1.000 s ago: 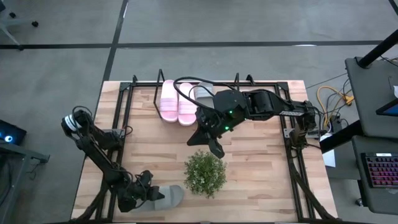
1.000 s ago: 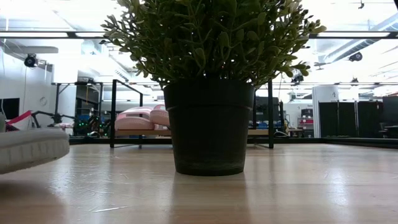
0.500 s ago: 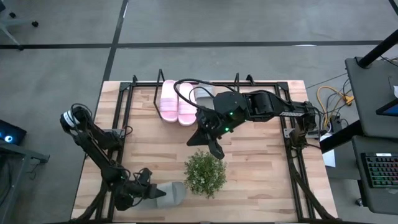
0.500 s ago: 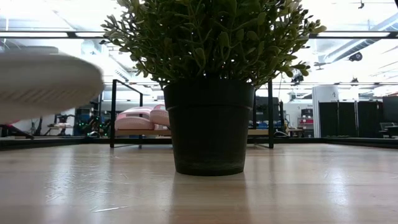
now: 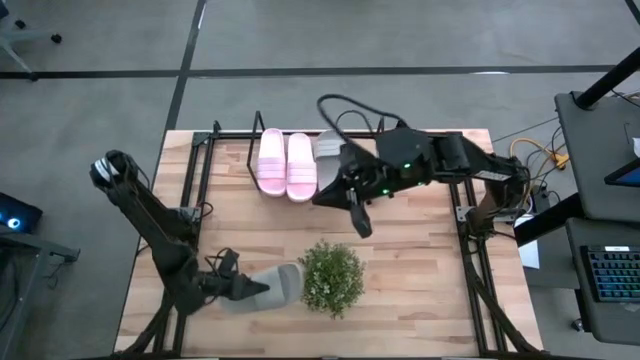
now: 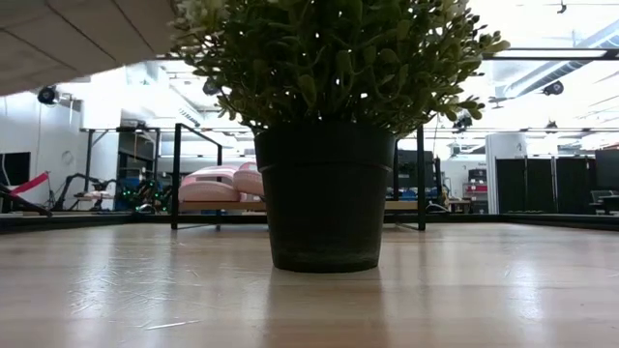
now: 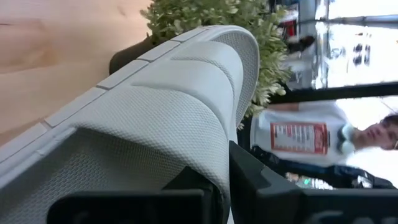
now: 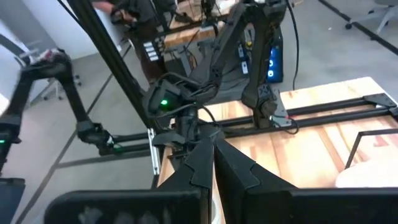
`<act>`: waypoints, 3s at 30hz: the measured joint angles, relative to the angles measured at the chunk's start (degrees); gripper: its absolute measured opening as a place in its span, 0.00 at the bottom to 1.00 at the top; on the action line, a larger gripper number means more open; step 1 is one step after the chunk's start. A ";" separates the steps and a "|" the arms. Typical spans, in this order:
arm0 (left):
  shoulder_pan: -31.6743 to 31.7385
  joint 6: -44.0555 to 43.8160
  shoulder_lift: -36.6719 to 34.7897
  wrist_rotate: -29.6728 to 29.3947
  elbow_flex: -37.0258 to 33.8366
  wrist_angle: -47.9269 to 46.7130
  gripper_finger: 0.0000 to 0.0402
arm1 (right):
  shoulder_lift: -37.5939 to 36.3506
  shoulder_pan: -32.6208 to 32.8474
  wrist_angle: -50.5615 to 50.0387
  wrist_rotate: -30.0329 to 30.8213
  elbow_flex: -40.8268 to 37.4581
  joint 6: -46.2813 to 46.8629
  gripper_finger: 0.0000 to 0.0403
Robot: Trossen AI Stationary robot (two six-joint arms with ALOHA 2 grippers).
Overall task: Pick and place slides into the shelf
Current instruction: Put the gray slide on the shelf
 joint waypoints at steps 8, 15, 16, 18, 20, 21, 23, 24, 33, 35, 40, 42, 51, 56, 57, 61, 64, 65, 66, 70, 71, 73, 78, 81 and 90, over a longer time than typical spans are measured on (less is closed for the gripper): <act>0.31 3.12 -9.30 2.09 0.11 -6.01 0.00 | -1.72 1.96 -2.54 5.26 -0.18 1.27 0.02; 3.91 9.96 -14.05 1.25 0.70 -5.83 0.00 | -3.21 3.94 -4.19 10.47 -4.70 1.94 0.02; 4.79 11.20 -14.52 1.12 0.77 -5.83 0.00 | -3.56 3.97 -3.58 10.49 -5.75 2.72 0.02; 6.66 13.26 -15.33 0.74 1.10 -5.74 0.00 | -4.57 4.16 -2.82 11.03 -8.19 3.77 0.02; 8.67 15.52 -16.43 0.43 1.25 -5.80 0.00 | -5.87 4.55 -0.54 12.34 -10.85 4.77 0.02; 9.58 16.61 -16.91 0.32 1.38 -5.75 0.00 | -6.67 4.75 0.25 12.59 -12.67 5.16 0.02; 11.52 18.96 -17.99 0.29 1.44 -5.48 0.00 | -8.60 4.83 3.90 13.29 -16.57 6.20 0.02; 12.41 20.29 -18.43 -0.03 1.44 -5.30 0.00 | -9.77 4.83 5.34 13.64 -18.84 6.52 0.02; 23.89 29.50 -20.41 -3.42 1.36 -1.91 0.00 | -22.67 4.74 21.73 16.48 -40.21 11.82 0.02; 26.92 33.29 -19.64 -3.03 1.36 2.24 0.00 | -25.04 4.74 25.00 16.97 -44.74 13.57 0.02; 33.39 44.41 -16.88 -1.83 1.40 18.07 0.00 | -30.27 4.74 34.00 17.51 -55.15 17.64 0.02; 35.38 47.07 -15.94 -1.89 1.73 22.02 0.00 | -31.71 4.74 37.26 17.71 -58.56 18.01 0.02; 41.34 46.52 -11.90 3.62 4.22 25.77 0.00 | -34.57 4.26 41.41 18.03 -68.09 20.63 0.02; 43.11 43.95 -7.78 5.93 8.14 25.70 0.00 | -35.53 3.30 43.62 17.92 -72.87 25.79 0.02; 43.35 43.48 -6.95 5.79 8.96 25.40 0.00 | -35.82 3.19 44.25 17.92 -73.86 26.88 0.02; 44.29 43.33 -3.62 5.66 13.02 25.67 0.00 | -37.72 3.04 49.06 17.47 -78.17 29.67 0.03; 45.11 43.34 -1.46 6.66 15.85 25.67 0.00 | -39.12 3.08 52.96 17.22 -80.82 30.10 0.06; 45.32 43.34 -0.87 6.76 16.69 25.44 0.00 | -39.45 3.08 53.62 17.21 -81.31 30.09 0.08; 45.50 43.34 -0.09 6.74 17.71 25.61 0.00 | -39.78 3.08 53.68 17.20 -81.73 30.11 0.10; 46.01 43.34 2.62 6.66 21.36 25.91 0.00 | -40.15 3.06 54.36 16.20 -81.93 30.03 0.20; 46.15 43.31 3.42 6.98 22.19 25.95 0.00 | -40.09 3.06 54.45 16.07 -81.93 30.05 0.23; 46.31 43.31 5.01 6.67 23.86 25.41 0.00 | -39.86 3.06 54.47 15.81 -81.93 30.01 0.29; 46.38 39.49 9.06 6.96 27.79 25.91 0.00 | -39.29 2.97 54.52 15.76 -81.95 30.00 0.44; 46.38 36.45 10.99 6.90 29.14 26.05 0.00 | -38.96 2.97 55.01 15.87 -81.95 30.01 0.51; 47.19 36.36 14.19 4.93 32.21 33.34 0.00 | -38.81 2.97 55.41 15.91 -81.95 29.98 0.67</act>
